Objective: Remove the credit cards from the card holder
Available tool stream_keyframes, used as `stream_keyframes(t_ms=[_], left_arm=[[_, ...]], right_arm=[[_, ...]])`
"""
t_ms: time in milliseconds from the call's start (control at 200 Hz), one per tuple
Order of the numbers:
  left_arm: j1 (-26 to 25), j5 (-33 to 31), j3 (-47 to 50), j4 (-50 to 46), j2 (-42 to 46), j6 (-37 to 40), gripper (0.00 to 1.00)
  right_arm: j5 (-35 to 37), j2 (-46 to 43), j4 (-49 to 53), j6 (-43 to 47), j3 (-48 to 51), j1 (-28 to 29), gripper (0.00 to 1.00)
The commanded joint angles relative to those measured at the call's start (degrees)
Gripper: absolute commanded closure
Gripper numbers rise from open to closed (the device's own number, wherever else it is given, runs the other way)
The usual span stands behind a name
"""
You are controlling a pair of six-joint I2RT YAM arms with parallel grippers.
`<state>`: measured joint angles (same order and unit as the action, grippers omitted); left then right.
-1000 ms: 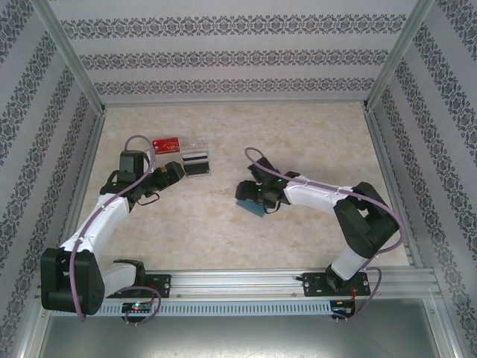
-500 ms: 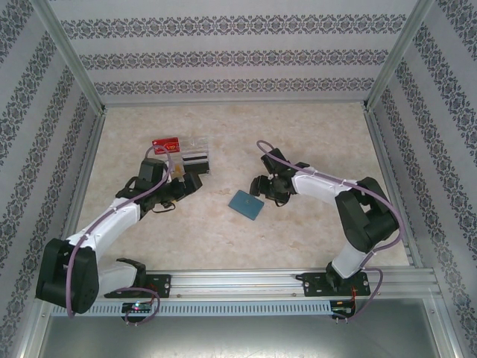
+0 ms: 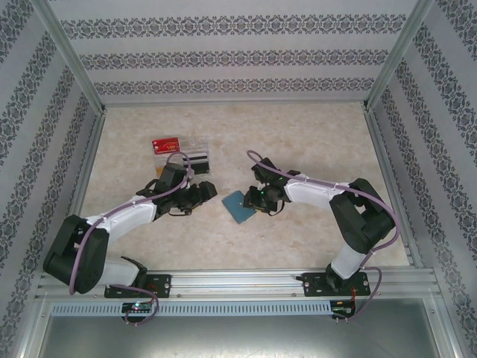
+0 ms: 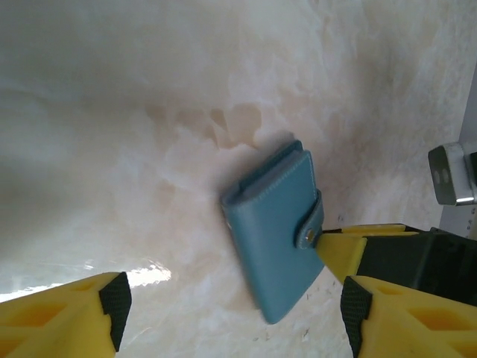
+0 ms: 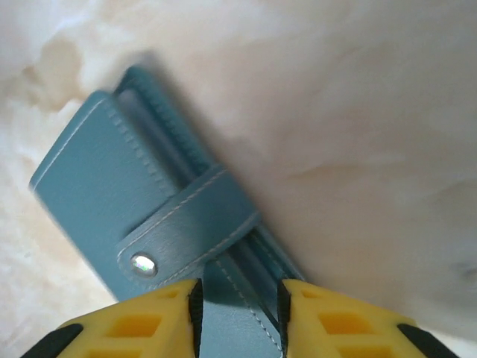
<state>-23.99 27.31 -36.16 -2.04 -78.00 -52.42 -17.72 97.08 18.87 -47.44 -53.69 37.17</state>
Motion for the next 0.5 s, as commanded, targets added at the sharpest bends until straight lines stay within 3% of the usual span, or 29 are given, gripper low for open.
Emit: stream_keyframes(t_ms=[0,205,280,495], left_arm=[[-2.7,2.1,1.1,6.4,-2.3,-3.7,0.28],[-5.2,1.9,1.1,8.8,-5.4,-5.6,0.36],[-5.7,2.8,0.3,9.6,-7.2,-5.7,0.43],[-6.3,3.0,-1.7,8.5,-11.1,-5.3,0.5]], right_arm=[[-4.2,0.9,-4.2,-4.0,-0.7,2.8,0.67],[1.4,-0.8,-0.4,-0.4,-1.8,2.3,0.66],[3.4,-0.8,1.8,2.2,-2.5,1.9,0.65],[2.2,1.8,2.0,4.1,-2.8,1.5,0.69]])
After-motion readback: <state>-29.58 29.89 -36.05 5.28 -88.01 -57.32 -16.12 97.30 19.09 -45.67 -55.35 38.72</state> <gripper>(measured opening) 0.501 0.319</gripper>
